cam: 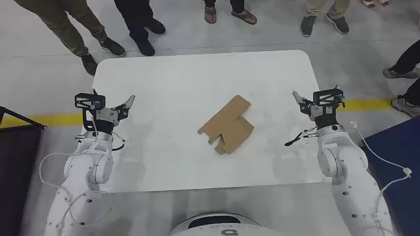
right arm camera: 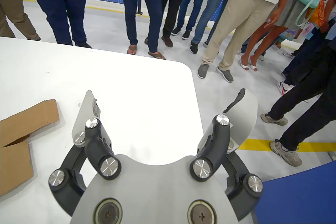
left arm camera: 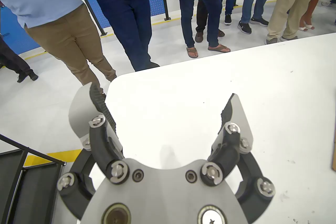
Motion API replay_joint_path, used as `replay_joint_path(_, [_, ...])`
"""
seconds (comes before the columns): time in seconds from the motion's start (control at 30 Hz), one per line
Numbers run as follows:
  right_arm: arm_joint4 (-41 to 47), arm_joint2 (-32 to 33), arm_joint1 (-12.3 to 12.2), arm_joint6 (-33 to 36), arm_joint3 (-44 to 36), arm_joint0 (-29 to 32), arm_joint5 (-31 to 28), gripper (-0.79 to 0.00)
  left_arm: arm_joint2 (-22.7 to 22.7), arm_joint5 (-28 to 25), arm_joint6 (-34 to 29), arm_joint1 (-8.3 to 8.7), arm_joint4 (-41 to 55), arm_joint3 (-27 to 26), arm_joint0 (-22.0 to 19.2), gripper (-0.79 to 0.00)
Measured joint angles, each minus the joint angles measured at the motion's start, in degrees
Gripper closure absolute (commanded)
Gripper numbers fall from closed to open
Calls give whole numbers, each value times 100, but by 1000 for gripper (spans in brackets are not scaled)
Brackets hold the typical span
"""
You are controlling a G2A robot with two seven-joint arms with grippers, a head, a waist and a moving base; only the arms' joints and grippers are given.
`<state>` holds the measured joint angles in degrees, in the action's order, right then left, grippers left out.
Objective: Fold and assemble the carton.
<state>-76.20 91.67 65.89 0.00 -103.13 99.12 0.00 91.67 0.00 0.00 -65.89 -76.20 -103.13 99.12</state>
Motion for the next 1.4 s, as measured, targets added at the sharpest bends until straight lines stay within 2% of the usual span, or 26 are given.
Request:
replay_joint_path(0.17, [131, -75, 15, 123, -36, 30, -131, -785, 0, 0, 0, 0, 0, 0, 0, -785])
replay_joint_path(0.3, [1391, -217, 20, 1096, -288, 138, -1066, -785, 0, 0, 0, 0, 0, 0, 0, -785])
replay_joint_path(0.47, [3122, -345, 18, 2428, -506, 289, -1682, -785, 0, 0, 0, 0, 0, 0, 0, -785])
replay_joint_path(0.57, [3939, -329, 11, 3130, -555, 287, -1689, -785, 0, 0, 0, 0, 0, 0, 0, -785])
replay_joint_path(0.77, [3723, -331, 12, 2910, -548, 287, -1686, -785, 0, 0, 0, 0, 0, 0, 0, -785])
replay_joint_path(0.87, [4066, -460, 19, 3249, -303, 278, -1701, -785, 0, 0, 0, 0, 0, 0, 0, -785])
replay_joint_path(0.97, [5066, -461, 25, 3960, -192, 233, -1077, -785, 0, 0, 0, 0, 0, 0, 0, -785])
replay_joint_path(1.07, [5666, -384, 13, 4425, -320, 305, -287, -702, 0, 0, 0, 0, 0, 0, 0, -785])
replay_joint_path(1.1, [5700, -396, 12, 4496, -370, 337, -159, -631, 0, 0, 0, 0, 0, 0, 0, -785])
replay_joint_path(1.13, [5754, -407, 12, 4534, -422, 373, -82, -523, 0, 0, 0, 0, 0, 0, 0, -785])
replay_joint_path(1.17, [5814, -418, 12, 4546, -466, 413, -39, -474, 0, 0, 0, 0, 0, 0, 0, -785])
replay_joint_path(1.2, [5867, -435, 11, 4546, -509, 464, 10, -477, 0, 0, 0, 0, 0, 0, 0, -785])
replay_joint_path(1.3, [5980, -525, 19, 4445, -560, 536, 149, -391, 0, 0, 0, 0, 0, 0, 0, -785])
replay_joint_path(1.4, [6218, -688, 41, 4347, -462, 522, 229, -360, 0, 0, 0, 0, 0, 0, 0, -785])
